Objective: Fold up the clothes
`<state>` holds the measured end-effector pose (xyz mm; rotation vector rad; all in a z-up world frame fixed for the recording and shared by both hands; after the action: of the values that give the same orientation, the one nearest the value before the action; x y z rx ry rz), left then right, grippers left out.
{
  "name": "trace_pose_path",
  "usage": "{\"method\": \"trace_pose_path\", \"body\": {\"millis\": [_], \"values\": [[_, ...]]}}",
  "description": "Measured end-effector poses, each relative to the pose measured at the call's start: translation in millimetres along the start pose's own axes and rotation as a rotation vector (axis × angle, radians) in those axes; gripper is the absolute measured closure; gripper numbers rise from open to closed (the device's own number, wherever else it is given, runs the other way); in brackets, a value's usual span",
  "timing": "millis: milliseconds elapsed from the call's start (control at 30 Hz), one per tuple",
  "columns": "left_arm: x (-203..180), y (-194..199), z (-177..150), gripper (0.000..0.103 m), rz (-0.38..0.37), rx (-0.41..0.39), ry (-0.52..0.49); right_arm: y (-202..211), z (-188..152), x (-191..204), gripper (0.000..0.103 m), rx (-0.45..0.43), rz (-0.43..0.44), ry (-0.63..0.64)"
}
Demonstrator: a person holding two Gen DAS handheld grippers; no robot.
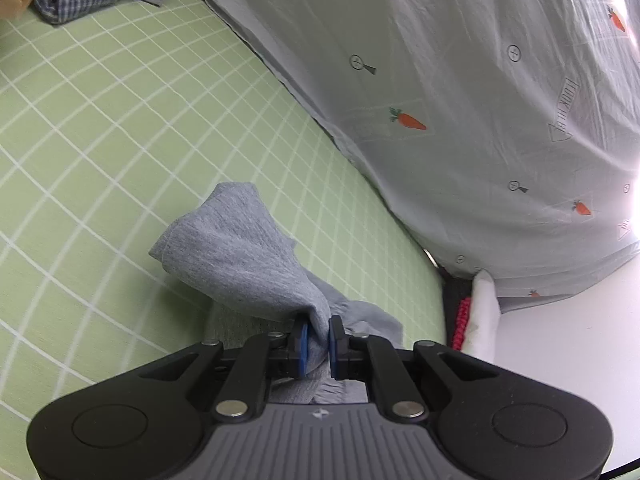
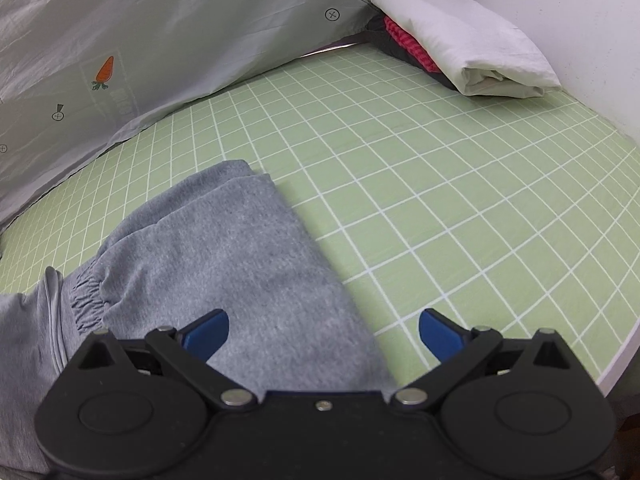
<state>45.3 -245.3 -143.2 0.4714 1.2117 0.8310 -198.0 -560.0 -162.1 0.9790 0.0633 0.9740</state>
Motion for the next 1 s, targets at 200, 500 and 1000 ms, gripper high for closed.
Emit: {"method": "trace_pose_path", "body": {"millis": [200,500,1000], "values": [[-76,-55,-43,0.093,-0.118,0.107,0.062,0,21,-39,0.0,0.02,0.02,0.036],[-73,-151,-110,0.091,0.021,0.25,0.254,4,34,-93,0.0,0.06,0.013,0.068],[-77,-69,-77,0.028,0.245,0.076,-0.037,-11,41,-12,0.0,0.051,0.143,0.188]]}}
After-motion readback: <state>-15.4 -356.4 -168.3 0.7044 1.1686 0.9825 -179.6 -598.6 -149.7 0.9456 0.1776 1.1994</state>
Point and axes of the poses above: each gripper's, at about its wrist camera, not at the fingertips, and y roughly against the way its jaws point, x to its left, z to its top, the point moved 7 cm from there along -y, roughly the way its jaws point, and after that the axes turned 15 degrees about z, right-handed, at the moved point
